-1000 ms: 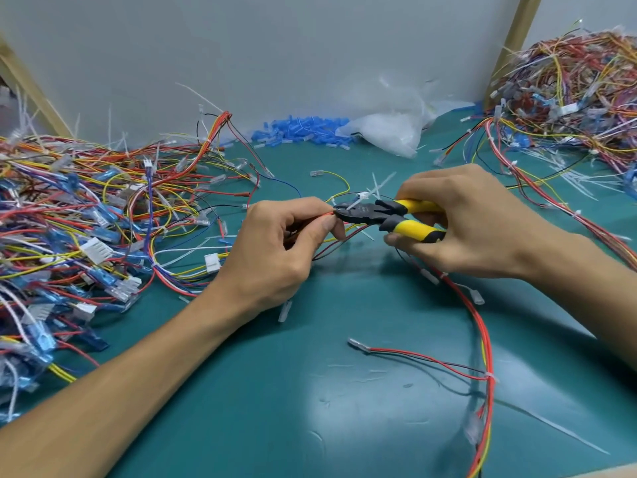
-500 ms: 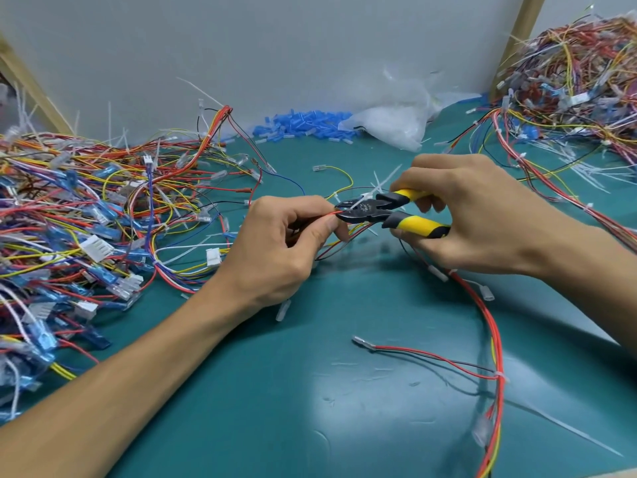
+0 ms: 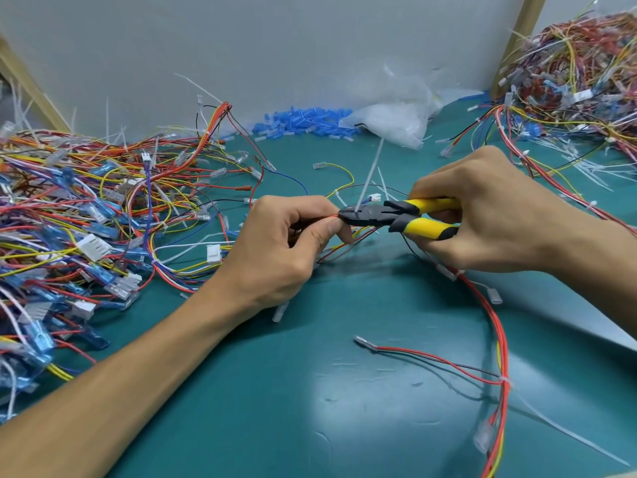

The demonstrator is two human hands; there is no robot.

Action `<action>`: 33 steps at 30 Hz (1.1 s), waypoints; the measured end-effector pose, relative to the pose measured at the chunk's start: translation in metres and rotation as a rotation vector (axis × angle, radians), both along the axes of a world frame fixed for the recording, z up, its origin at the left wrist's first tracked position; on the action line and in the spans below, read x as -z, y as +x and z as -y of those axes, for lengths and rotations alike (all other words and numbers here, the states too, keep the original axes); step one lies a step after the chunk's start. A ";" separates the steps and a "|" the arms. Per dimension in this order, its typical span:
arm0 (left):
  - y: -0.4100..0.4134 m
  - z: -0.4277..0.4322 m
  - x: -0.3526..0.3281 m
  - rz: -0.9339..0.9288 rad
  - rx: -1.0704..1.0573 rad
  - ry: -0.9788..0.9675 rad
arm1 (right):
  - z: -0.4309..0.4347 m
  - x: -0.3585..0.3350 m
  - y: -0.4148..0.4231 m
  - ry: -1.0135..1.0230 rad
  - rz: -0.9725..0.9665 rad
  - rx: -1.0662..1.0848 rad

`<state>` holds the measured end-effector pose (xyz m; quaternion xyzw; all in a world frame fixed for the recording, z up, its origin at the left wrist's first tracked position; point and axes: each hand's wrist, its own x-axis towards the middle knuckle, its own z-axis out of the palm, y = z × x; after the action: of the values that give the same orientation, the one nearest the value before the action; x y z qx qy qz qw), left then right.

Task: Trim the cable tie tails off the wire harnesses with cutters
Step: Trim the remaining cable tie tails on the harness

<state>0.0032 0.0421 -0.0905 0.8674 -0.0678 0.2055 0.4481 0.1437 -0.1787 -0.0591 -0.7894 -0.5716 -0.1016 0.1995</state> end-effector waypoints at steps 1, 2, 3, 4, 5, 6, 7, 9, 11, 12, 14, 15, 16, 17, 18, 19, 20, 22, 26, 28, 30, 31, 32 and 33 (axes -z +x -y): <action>0.000 0.000 0.000 -0.001 -0.003 0.006 | 0.000 0.000 0.000 -0.002 0.005 -0.001; 0.001 0.000 0.000 0.000 -0.007 0.012 | 0.001 0.000 0.000 -0.002 0.017 0.001; 0.001 0.000 -0.001 0.004 -0.012 0.018 | 0.001 0.000 0.000 0.001 0.037 0.007; 0.001 0.000 -0.001 0.009 -0.017 0.022 | 0.001 0.000 0.000 0.004 0.059 0.017; 0.001 0.000 -0.001 0.012 -0.023 0.024 | 0.001 -0.001 -0.001 0.005 0.073 0.028; 0.002 0.000 -0.001 0.014 -0.027 0.024 | 0.001 -0.002 -0.001 0.000 0.074 0.035; 0.002 0.000 -0.001 0.016 -0.028 0.024 | 0.001 -0.003 -0.001 -0.008 0.065 0.036; 0.002 0.001 0.000 0.018 -0.029 0.028 | 0.002 -0.004 0.000 -0.018 0.038 0.033; 0.002 0.001 0.000 0.026 -0.032 0.022 | 0.002 -0.003 0.000 -0.017 0.028 0.028; 0.003 0.001 0.000 0.032 -0.033 0.018 | 0.002 -0.003 0.000 -0.018 0.027 0.024; 0.003 0.000 0.001 0.043 -0.031 0.017 | 0.001 -0.003 -0.001 -0.025 0.025 0.026; 0.004 0.000 0.001 0.047 -0.030 0.018 | 0.001 -0.003 -0.001 -0.028 0.024 0.032; 0.004 0.000 0.001 0.050 -0.030 0.018 | 0.001 -0.003 0.000 -0.029 0.027 0.039; 0.004 0.001 0.001 0.052 -0.032 0.018 | 0.001 -0.003 0.000 -0.026 0.030 0.046; 0.004 0.001 0.000 0.054 -0.035 0.019 | 0.002 -0.004 0.001 -0.021 0.034 0.049; 0.004 0.001 0.000 0.055 -0.036 0.021 | 0.002 -0.004 0.001 -0.016 0.035 0.049; 0.004 0.001 0.000 0.056 -0.037 0.024 | 0.003 -0.005 0.002 -0.014 0.032 0.047; 0.004 0.001 0.000 0.055 -0.036 0.026 | 0.003 -0.005 0.001 -0.013 0.015 0.043; 0.003 0.000 0.000 0.050 -0.035 0.028 | 0.002 -0.007 -0.002 -0.002 -0.041 0.034; 0.003 0.000 0.000 0.047 -0.033 0.019 | 0.002 -0.008 -0.004 -0.003 -0.042 0.034; 0.003 0.000 0.001 0.046 -0.032 0.012 | 0.002 -0.009 -0.006 -0.018 -0.030 0.048; 0.003 0.000 0.001 0.046 -0.031 0.010 | 0.002 -0.010 -0.007 -0.023 -0.027 0.053; 0.003 -0.001 0.001 0.045 -0.032 0.010 | 0.002 -0.010 -0.007 -0.024 -0.025 0.055; 0.003 -0.001 0.001 0.046 -0.033 0.010 | 0.003 -0.011 -0.007 -0.025 -0.023 0.054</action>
<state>0.0059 0.0428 -0.0910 0.8657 -0.0646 0.2324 0.4386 0.1362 -0.1812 -0.0481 -0.8082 -0.5489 -0.0906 0.1932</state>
